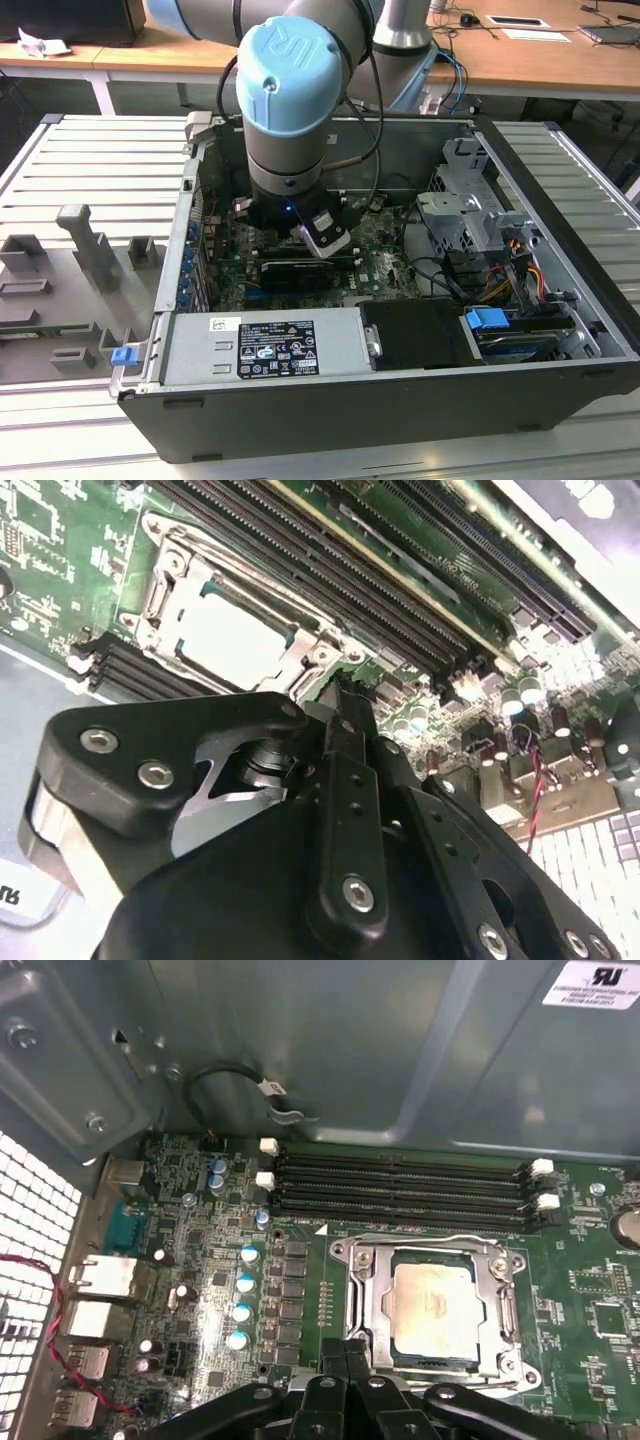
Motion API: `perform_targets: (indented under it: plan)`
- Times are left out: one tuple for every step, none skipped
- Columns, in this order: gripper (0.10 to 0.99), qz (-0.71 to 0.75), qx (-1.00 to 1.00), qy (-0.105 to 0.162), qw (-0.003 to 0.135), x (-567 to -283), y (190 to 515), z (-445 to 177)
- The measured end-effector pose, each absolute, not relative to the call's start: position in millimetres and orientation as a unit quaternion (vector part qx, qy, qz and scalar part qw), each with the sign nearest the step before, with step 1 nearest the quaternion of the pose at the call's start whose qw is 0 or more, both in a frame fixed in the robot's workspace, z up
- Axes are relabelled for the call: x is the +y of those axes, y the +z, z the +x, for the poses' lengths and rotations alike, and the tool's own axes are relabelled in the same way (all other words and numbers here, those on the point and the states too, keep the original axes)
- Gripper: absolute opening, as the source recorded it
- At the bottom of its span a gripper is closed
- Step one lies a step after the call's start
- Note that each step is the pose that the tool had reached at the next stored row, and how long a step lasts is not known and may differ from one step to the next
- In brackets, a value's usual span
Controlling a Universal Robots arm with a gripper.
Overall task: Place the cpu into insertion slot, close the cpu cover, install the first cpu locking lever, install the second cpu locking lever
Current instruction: 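Install the second cpu locking lever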
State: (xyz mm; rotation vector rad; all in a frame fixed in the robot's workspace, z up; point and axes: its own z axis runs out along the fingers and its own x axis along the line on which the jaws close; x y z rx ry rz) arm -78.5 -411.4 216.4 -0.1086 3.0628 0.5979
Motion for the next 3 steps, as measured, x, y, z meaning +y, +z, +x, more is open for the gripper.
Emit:
perform_targets:
  plan:
    - [0.106,-0.035,0.981,0.191,0.01,-411.4,218.5,-78.5]
    - [0.106,-0.035,0.981,0.192,0.01,-411.4,220.2,-78.5]
    - [0.106,-0.035,0.981,0.192,0.01,-411.4,220.4,-78.5]
